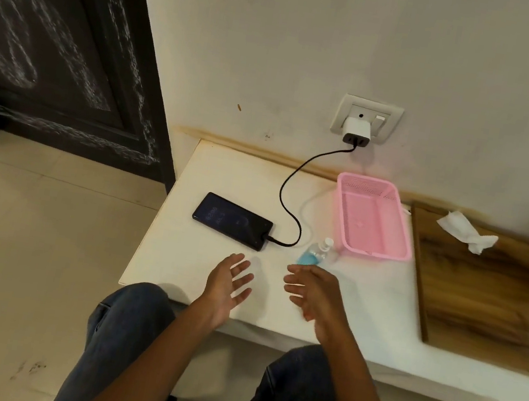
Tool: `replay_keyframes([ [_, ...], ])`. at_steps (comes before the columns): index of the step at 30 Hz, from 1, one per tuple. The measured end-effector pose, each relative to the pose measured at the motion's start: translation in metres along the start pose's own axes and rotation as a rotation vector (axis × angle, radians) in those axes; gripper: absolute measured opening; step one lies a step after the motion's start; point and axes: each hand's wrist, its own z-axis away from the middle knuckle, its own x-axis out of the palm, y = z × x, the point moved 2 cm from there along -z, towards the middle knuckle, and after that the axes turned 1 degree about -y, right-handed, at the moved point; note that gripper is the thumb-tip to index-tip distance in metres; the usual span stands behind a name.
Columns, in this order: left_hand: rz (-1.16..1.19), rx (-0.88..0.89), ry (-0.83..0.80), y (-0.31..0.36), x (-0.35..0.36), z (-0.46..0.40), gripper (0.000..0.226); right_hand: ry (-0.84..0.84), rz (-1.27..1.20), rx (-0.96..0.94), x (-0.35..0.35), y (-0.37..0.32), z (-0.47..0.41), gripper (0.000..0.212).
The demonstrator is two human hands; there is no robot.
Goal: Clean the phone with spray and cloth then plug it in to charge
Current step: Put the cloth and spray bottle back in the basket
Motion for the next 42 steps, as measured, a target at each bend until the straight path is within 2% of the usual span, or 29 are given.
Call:
replay_keyframes([
  [3,-0.144,-0.028,-0.016,-0.022,0.015,0.008,0.03,0.173,0.164,-0.021,-0.038,0.01,-0.014,0.014],
  [7,-0.334,-0.081,-0.093,-0.043,0.037,0.014,0.036,0.252,0.354,-0.088,-0.07,0.028,-0.045,0.017],
  [10,-0.414,-0.121,-0.149,-0.052,0.046,0.013,0.041,0.241,0.528,-0.043,-0.074,0.044,-0.065,0.025],
  [15,-0.489,-0.184,-0.221,-0.062,0.052,0.008,0.047,0.118,0.682,0.028,-0.063,0.054,-0.078,0.044],
  [21,-0.497,-0.198,-0.301,-0.066,0.051,0.007,0.05,0.096,0.589,0.111,-0.056,0.063,-0.079,0.039],
  [25,-0.48,-0.164,-0.296,-0.063,0.046,0.012,0.047,0.066,0.248,0.08,-0.061,0.058,-0.064,0.027],
  [28,-0.462,-0.11,-0.275,-0.054,0.046,0.018,0.047,-0.025,0.046,0.044,-0.064,0.049,-0.047,0.02],
  [32,-0.471,-0.06,-0.344,-0.042,0.052,0.029,0.061,-0.061,-0.034,-0.049,-0.068,0.034,-0.02,0.029],
  [37,-0.355,-0.11,-0.501,-0.034,0.061,0.04,0.052,-0.275,-0.233,-0.151,-0.067,0.023,0.005,0.03],
  [39,-0.289,-0.083,-0.465,-0.032,0.066,0.043,0.047,-0.271,-0.198,-0.174,-0.067,0.022,0.008,0.033],
  [42,-0.297,0.06,-0.28,-0.03,0.071,0.045,0.038,-0.223,-0.122,-0.215,-0.068,0.02,0.011,0.032],
])
